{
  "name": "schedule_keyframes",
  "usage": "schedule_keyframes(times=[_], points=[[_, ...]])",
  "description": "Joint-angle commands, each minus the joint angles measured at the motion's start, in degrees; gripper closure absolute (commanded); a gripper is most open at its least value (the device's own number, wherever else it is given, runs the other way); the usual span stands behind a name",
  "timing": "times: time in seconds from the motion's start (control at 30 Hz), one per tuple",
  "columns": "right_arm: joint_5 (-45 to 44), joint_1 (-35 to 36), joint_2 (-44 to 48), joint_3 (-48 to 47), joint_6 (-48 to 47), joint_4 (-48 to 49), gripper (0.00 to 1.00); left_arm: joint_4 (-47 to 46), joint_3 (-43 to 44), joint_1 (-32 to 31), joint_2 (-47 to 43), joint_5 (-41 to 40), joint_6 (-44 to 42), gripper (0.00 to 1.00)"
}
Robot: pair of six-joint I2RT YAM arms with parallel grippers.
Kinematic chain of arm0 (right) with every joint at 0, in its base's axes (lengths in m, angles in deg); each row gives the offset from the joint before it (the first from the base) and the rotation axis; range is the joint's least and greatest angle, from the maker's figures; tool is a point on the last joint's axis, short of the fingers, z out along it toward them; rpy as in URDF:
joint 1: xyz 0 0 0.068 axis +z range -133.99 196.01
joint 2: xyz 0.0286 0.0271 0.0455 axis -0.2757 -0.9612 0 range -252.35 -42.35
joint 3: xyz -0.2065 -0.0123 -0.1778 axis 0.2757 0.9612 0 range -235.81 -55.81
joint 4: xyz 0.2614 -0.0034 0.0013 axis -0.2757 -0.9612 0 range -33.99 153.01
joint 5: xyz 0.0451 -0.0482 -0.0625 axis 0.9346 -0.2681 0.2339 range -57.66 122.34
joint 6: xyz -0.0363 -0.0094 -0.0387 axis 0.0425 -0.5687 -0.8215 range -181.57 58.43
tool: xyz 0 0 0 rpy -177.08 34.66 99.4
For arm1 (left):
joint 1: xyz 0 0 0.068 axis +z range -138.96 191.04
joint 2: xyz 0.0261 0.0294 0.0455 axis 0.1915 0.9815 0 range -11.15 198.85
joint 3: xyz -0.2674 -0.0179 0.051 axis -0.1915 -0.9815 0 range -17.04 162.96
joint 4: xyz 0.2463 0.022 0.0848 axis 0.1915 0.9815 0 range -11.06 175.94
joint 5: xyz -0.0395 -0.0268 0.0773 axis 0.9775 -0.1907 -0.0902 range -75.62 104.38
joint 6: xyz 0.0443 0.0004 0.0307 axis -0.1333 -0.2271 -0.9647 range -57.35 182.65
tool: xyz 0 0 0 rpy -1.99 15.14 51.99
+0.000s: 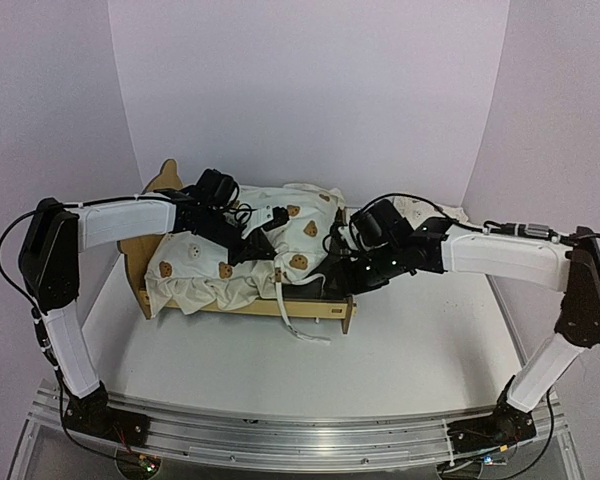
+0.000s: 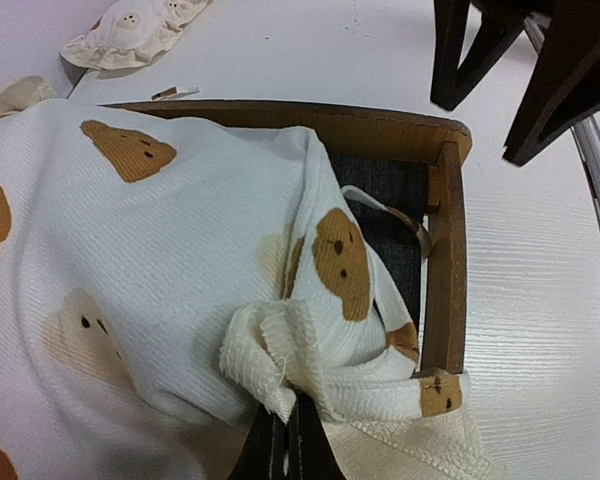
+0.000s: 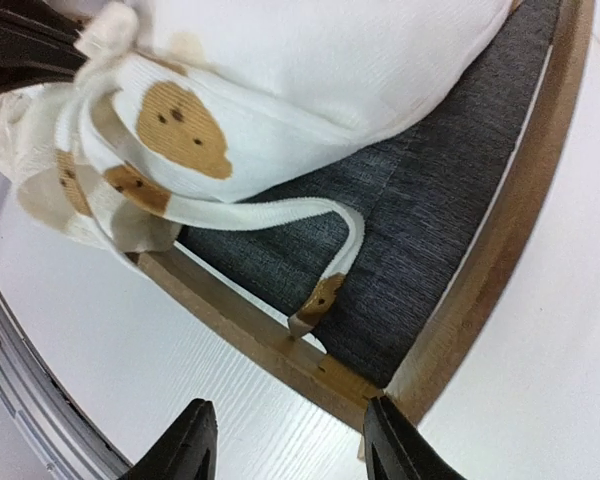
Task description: Set up the pet bed
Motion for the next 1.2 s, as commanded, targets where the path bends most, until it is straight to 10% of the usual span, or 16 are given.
schedule_keyframes(times=[0.0, 0.17, 0.3, 0.67, 1.17], points=[[-2.8, 0.3, 5.8, -0.9, 3.5, -5.5, 0.45, -1.7, 3.5, -0.9, 2.4, 1.3, -1.2, 1.00], [-9.0, 7.5, 11.8, 9.5, 4.0, 1.6, 0.47, 0.0, 3.3, -2.7, 2.9, 2.6, -2.4, 1.00], [-18.0, 14.1, 14.7, 31.3, 3.0, 38.0, 0.55, -1.0, 3.6, -2.8, 3.1, 2.1, -0.1, 1.00], [-31.2, 16.5, -12.3, 40.6, -3.9, 93.2, 0.64, -1.7, 3.3, -2.8, 3.1, 1.2, -0.5, 1.00], [-45.9, 16.9, -30.9, 30.1, -4.8, 100.6, 0.70, -2.4, 4.2, -2.8, 4.2, 1.5, 0.2, 1.00]])
